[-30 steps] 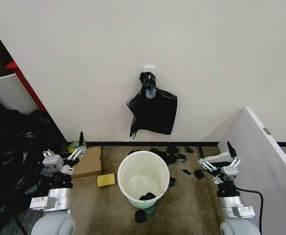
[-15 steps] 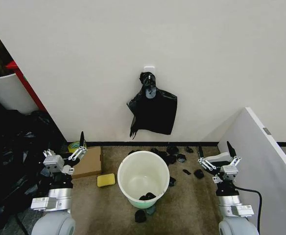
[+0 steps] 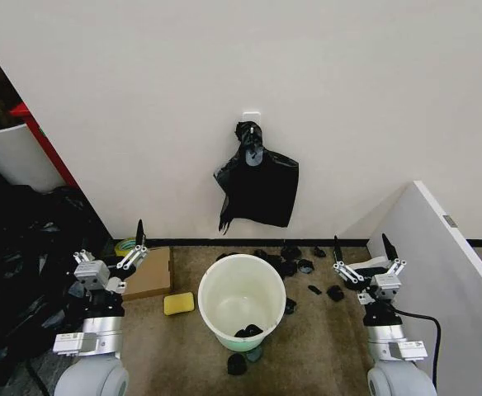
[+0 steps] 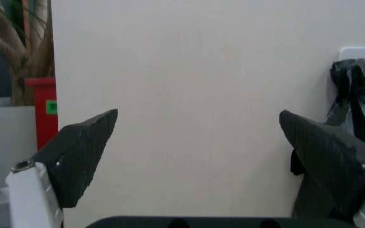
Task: Place the garbage bag over the trash bin.
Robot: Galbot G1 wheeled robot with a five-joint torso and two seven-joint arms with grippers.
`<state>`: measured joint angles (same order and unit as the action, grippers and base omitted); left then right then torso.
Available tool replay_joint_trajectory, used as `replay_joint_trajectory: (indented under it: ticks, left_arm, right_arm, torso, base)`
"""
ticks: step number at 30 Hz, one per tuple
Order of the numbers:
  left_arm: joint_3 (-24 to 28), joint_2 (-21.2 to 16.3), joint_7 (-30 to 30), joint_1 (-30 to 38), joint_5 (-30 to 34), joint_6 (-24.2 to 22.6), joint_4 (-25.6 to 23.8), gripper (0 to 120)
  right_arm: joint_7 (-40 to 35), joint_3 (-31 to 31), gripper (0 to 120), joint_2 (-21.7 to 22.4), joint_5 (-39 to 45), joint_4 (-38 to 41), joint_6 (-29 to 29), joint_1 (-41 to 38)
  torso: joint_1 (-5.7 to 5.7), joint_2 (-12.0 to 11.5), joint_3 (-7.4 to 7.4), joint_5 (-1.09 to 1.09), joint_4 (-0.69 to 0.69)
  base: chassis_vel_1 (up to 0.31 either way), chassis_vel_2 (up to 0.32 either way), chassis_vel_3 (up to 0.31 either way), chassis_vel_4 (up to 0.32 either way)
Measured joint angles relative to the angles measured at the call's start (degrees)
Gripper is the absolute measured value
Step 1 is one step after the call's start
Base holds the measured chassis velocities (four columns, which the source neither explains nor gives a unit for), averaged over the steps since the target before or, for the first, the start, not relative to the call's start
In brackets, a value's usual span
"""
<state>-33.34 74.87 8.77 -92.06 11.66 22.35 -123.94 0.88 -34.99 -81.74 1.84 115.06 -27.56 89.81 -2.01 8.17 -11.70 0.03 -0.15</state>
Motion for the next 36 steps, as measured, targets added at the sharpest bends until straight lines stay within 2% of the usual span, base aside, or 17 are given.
replay_joint_trajectory:
  ticks: [12,19,26,36]
  left_arm:
    - [-0.83,0.97,-1.23,-4.14,-3.35,1.23,-3.28,100]
    - [-1.06,1.17,-1.67,-5.58,-3.66,2.08,-4.76,100]
    - [-1.08,1.78,-3.57,-4.42,-2.29,1.87,-6.11,100]
    - [-0.59,3.61,-4.14,-6.12,-2.23,3.75,-6.01,100]
  right_arm:
    - [-5.35,3.16,100,2.75,1.22,0.23,3.01,-1.59]
    - [-5.3,4.55,100,2.02,-0.79,0.24,2.13,-1.39]
    - [-4.99,5.42,100,-0.53,-2.73,1.13,0.74,0.33]
    - [-2.85,5.54,100,0.14,-0.5,0.58,0.88,-0.17]
  torso:
    - [0.0,0.0,0.0,0.0,0.01]
    - [0.0,0.0,0.0,0.0,0.0]
    - [0.0,0.0,0.0,0.0,-0.01]
    - [0.0,0.0,0.0,0.0,0.01]
  base:
    - [0.0,0.0,0.0,0.0]
    - [0.0,0.0,0.0,0.0]
    - [0.0,0.0,0.0,0.0]
    - [0.0,0.0,0.0,0.0]
